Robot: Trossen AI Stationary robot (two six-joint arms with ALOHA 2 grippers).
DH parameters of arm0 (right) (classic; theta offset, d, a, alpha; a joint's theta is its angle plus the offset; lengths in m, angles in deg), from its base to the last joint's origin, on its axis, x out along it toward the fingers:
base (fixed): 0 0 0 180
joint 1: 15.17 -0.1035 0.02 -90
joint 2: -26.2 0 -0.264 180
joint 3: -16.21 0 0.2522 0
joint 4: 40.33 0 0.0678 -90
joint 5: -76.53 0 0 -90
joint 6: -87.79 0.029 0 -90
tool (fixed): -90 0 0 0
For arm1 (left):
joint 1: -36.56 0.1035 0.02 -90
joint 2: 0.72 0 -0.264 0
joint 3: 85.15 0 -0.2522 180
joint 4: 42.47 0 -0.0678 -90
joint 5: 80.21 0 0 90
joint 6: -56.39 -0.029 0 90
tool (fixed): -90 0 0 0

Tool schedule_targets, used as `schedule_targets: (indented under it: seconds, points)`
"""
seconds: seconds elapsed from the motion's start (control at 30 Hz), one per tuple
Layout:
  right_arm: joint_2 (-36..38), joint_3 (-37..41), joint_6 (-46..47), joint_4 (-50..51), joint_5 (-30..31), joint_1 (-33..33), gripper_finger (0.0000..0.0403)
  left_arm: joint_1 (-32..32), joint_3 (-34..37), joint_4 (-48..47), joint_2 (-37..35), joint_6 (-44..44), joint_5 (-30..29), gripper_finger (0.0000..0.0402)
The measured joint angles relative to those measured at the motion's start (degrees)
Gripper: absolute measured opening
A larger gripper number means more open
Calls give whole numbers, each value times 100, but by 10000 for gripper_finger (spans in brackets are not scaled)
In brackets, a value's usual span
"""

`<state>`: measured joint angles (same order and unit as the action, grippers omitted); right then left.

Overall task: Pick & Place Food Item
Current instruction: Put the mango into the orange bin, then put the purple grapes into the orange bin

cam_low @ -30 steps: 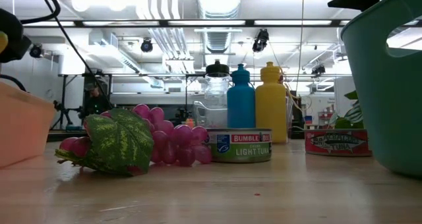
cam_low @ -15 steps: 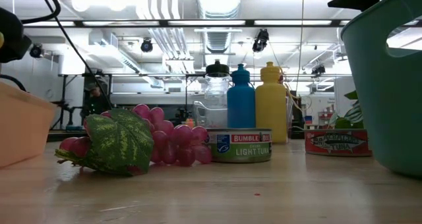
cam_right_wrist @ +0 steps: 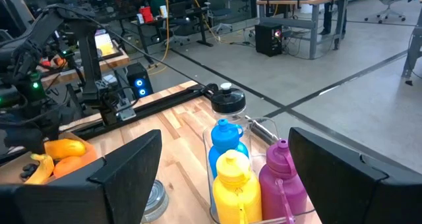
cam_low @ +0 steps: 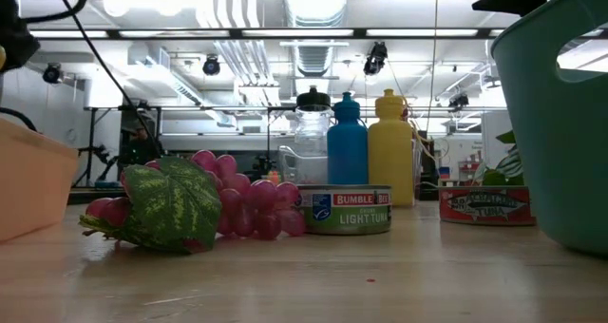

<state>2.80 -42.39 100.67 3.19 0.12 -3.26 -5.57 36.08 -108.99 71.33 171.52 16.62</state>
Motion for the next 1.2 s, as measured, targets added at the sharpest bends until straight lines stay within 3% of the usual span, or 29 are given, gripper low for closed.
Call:
schedule_targets:
  seconds: [0.33, 0.7, 0.83, 1.2]
  points:
    - [2, 0, 1, -2, -1, -1, 329, 0, -698, -1001, -420, 111, -177, 329]
    - [0, 0, 0, -1, -1, -1, 329, 22, -1634, -1964, -308, 186, -1365, 329]
    - [0, 1, 0, -1, 0, -1, 329, 55, -1868, -2125, -81, 137, -1505, 328]
    - [2, 0, 0, -2, 0, -1, 329, 601, -3137, -2115, 1166, -1890, -2135, 328]
